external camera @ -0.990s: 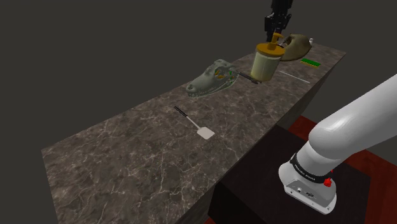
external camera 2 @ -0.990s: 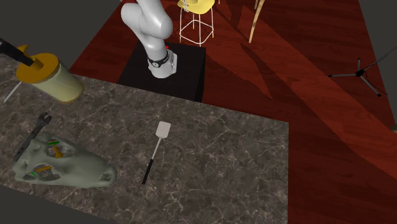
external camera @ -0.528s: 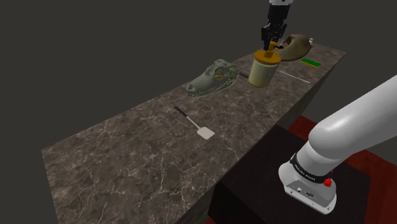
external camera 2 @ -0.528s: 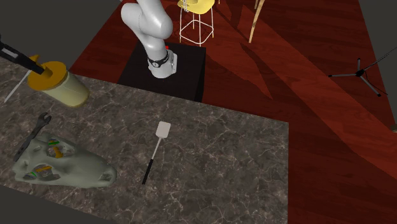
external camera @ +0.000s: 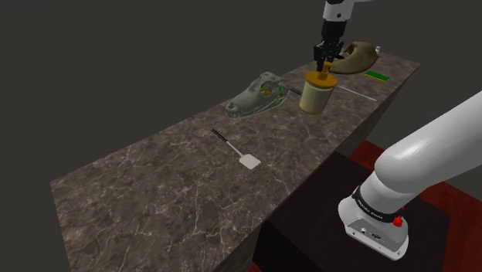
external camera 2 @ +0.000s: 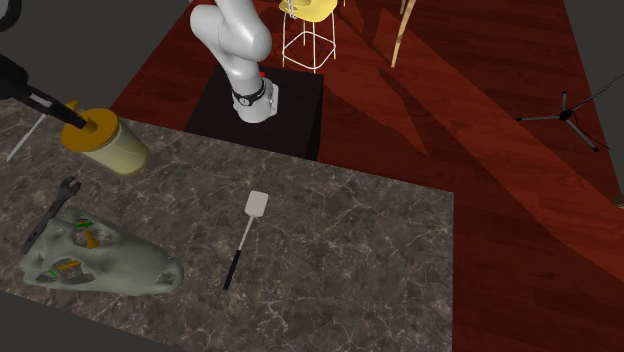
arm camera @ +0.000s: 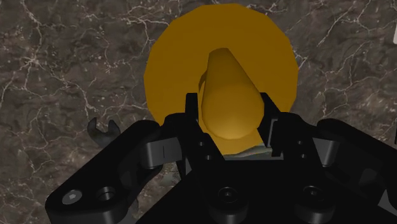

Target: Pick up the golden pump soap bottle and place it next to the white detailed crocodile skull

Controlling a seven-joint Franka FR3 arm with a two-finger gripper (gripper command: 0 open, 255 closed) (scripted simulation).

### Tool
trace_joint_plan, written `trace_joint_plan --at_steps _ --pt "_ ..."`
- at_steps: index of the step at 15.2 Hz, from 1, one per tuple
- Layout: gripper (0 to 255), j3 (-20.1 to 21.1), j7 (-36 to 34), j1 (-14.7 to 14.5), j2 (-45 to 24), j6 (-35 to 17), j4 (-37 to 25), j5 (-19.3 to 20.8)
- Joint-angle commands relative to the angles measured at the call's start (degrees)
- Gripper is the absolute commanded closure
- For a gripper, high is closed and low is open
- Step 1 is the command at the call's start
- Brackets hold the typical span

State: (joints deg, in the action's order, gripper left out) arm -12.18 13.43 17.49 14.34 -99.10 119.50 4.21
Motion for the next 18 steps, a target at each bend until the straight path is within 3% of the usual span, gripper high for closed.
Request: trace_joint_plan --at_steps 1,18 --pt "255 -0.07 -0.01 0.03 -0.11 -1.55 1.38 0.02" --pt "255 -0.74 0.13 0.18 -3.52 -15.25 11.71 -0.16"
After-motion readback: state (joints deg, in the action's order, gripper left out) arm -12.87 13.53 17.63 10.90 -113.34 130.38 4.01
